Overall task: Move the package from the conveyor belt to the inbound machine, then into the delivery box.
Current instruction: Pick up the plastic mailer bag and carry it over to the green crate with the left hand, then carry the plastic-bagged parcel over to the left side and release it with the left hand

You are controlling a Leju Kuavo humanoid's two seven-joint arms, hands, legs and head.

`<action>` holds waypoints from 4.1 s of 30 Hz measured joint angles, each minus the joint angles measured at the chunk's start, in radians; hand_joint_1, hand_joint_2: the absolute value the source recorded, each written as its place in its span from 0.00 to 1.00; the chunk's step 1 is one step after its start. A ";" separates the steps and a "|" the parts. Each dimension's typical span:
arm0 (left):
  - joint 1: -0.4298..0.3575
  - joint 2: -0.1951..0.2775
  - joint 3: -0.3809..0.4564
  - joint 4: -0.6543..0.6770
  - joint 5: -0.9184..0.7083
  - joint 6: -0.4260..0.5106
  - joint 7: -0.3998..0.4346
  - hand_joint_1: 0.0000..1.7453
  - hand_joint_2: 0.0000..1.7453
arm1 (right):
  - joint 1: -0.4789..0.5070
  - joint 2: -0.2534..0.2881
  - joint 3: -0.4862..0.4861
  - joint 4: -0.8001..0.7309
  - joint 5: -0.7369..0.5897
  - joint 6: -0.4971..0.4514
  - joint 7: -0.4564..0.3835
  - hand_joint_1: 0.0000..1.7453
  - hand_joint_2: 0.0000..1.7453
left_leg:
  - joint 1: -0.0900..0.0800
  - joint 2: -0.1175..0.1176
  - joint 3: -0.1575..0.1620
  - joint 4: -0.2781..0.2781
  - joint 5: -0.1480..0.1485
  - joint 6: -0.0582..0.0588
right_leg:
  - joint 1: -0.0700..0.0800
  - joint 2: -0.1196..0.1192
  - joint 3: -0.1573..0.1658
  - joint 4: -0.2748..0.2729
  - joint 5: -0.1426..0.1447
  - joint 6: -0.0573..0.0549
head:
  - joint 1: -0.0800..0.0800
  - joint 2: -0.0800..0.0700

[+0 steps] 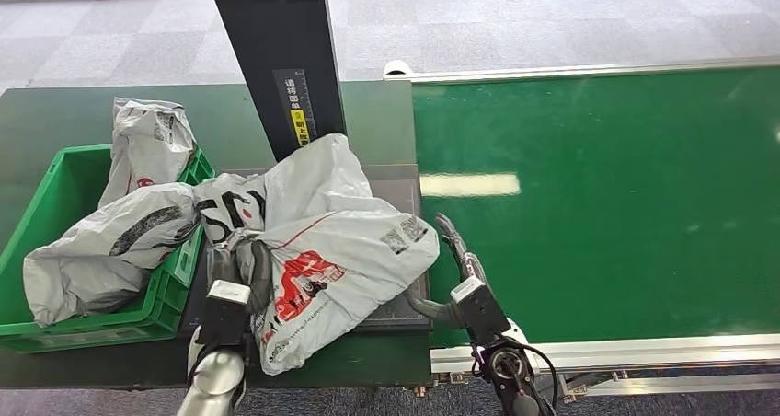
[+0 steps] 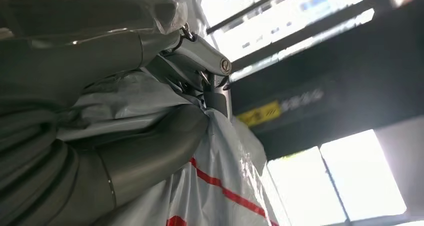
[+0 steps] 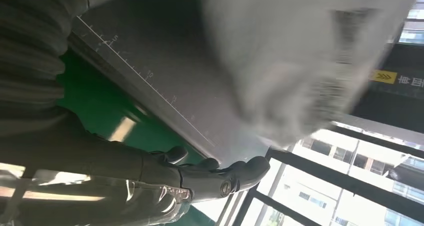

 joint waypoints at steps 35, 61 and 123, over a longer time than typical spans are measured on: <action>0.002 -0.041 0.272 -0.644 -0.501 0.360 -0.024 1.00 1.00 | -0.016 0.006 -0.005 0.029 -0.056 -0.004 0.010 0.00 1.00 | 0.000 0.000 0.000 0.000 0.000 0.000 | 0.000 0.000 0.000 0.000 0.000 0.000 | 0.000 0.000; -0.304 0.257 0.451 0.229 -0.686 0.236 0.675 1.00 1.00 | 0.017 0.008 -0.002 0.019 -0.036 0.006 0.039 0.00 1.00 | 0.001 0.001 0.001 0.000 0.001 -0.001 | 0.001 0.001 0.000 0.001 0.000 -0.001 | 0.000 0.000; -0.242 0.227 0.296 -0.214 -0.081 0.298 0.115 0.00 1.00 | -0.054 0.027 0.026 0.112 -0.079 0.021 0.007 0.00 1.00 | 0.001 0.001 -0.002 0.000 0.001 -0.002 | 0.002 0.001 -0.002 0.000 0.001 -0.001 | 0.000 0.000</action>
